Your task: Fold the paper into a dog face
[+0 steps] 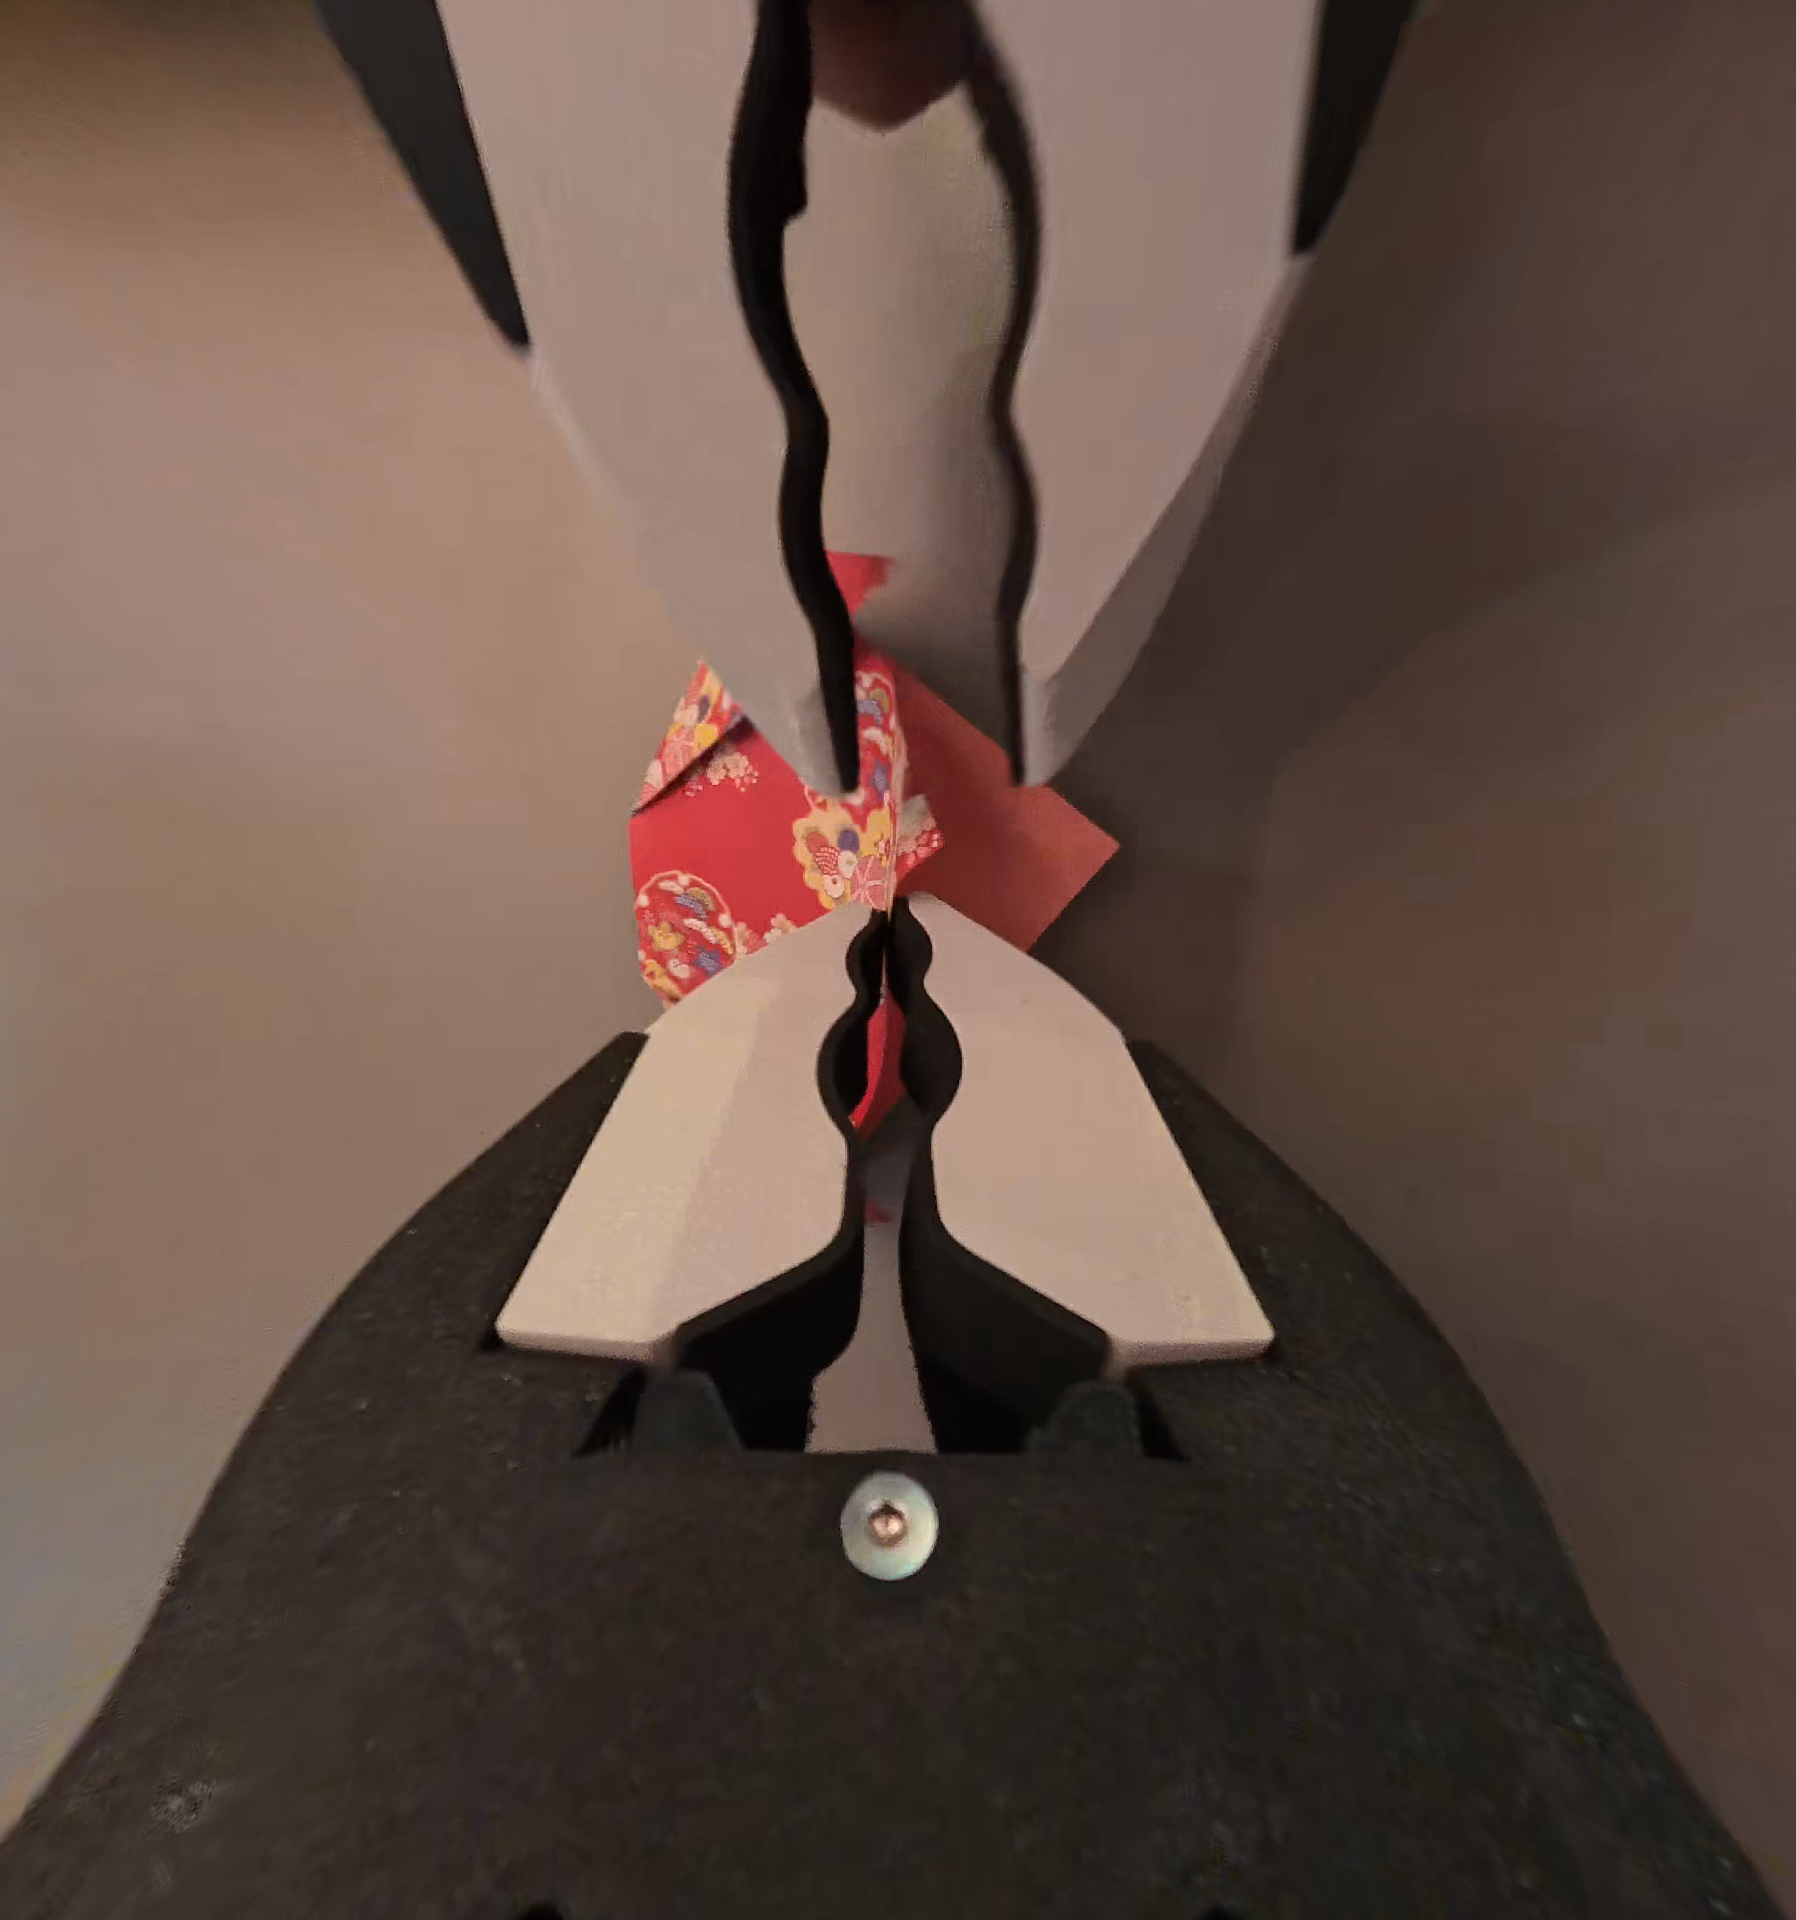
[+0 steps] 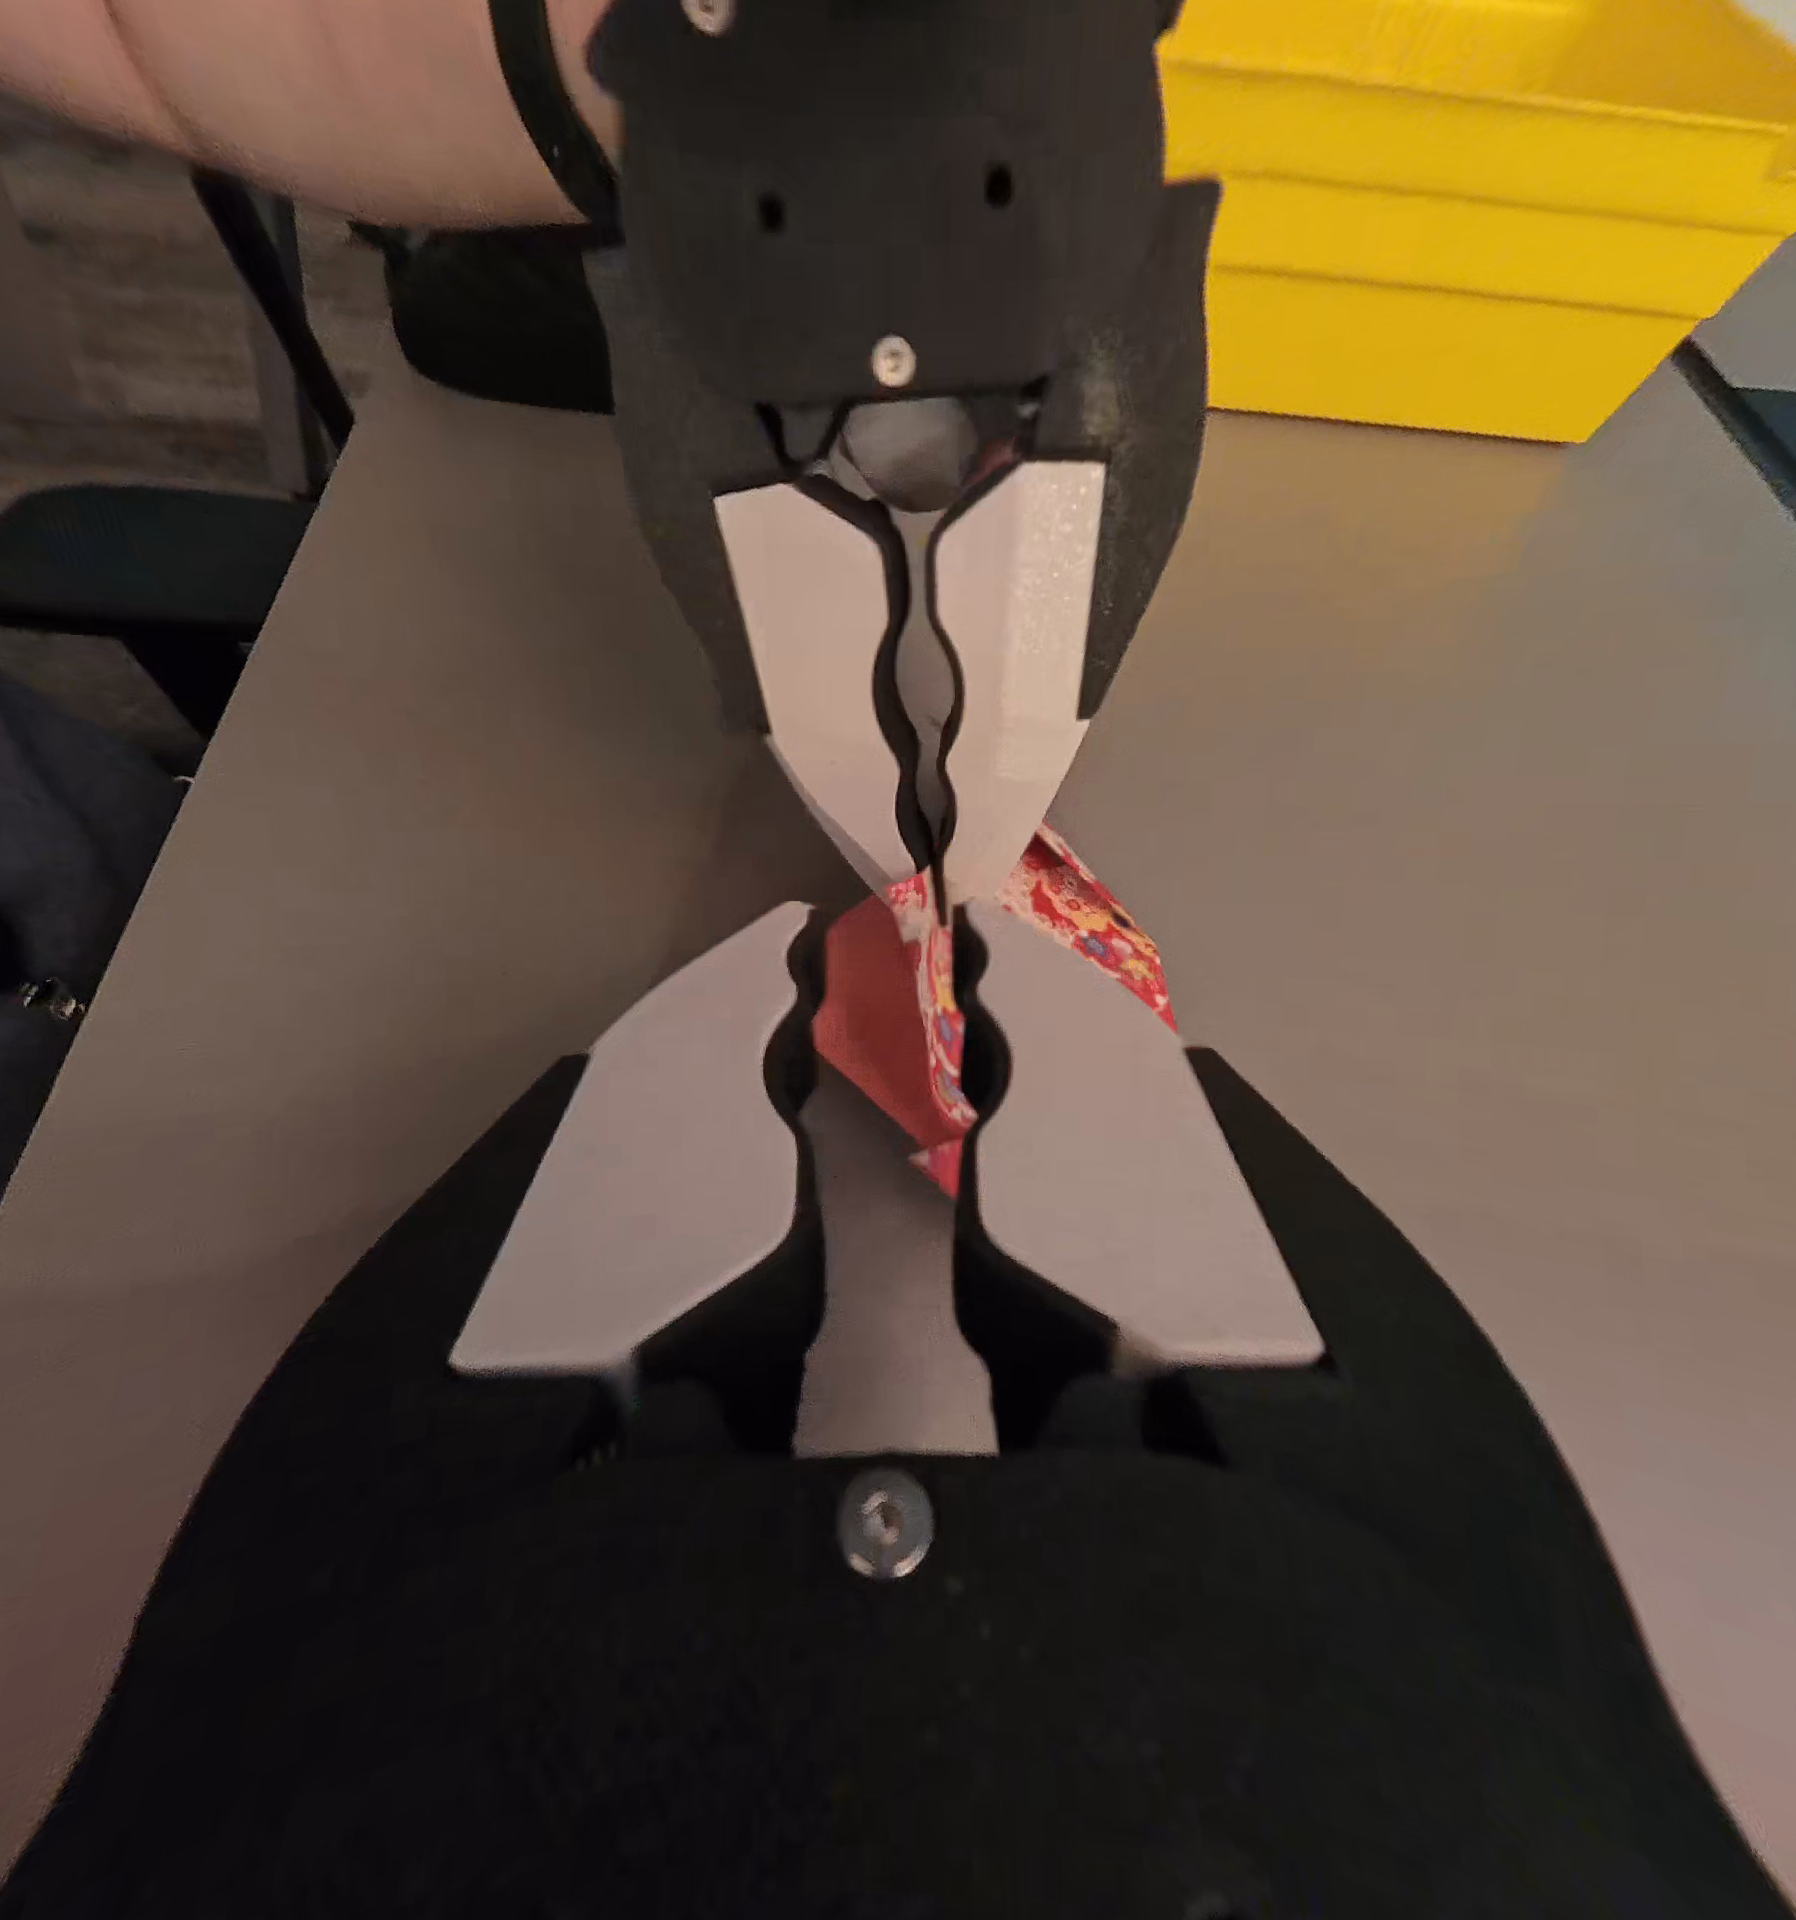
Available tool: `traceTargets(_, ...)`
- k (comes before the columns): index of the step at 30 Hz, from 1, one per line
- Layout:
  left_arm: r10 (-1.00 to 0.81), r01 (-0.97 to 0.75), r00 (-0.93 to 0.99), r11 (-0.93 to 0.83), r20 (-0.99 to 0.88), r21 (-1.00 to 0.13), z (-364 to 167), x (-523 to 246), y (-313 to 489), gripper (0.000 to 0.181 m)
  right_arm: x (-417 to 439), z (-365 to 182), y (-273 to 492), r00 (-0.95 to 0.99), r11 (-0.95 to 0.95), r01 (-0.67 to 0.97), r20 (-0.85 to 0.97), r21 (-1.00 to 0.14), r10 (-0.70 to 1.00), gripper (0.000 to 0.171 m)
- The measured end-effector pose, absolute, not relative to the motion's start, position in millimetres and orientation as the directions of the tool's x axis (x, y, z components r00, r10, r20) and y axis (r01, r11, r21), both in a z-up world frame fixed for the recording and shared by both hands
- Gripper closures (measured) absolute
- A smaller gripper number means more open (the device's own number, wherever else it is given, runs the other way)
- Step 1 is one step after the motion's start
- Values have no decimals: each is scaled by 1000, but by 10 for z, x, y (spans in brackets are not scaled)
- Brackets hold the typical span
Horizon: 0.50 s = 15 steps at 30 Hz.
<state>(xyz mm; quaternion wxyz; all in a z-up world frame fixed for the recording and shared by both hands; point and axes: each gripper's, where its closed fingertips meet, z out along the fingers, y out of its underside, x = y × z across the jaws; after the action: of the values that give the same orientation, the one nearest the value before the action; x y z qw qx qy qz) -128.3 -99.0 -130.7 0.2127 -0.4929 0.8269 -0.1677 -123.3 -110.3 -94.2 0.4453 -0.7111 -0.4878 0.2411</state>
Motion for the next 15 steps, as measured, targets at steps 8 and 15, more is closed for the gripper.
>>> traceTargets(8,-917,-765,-379,231,129,-602,-1239,-1270,-1001,181,-1097,-1171,-1092,411,22,675,401,-737,818,104)
traceTargets(15,-886,-751,-388,144,255,-644,-1106,-1254,-969,181,-1159,-1260,-959,326,117,789,573,-603,752,112)
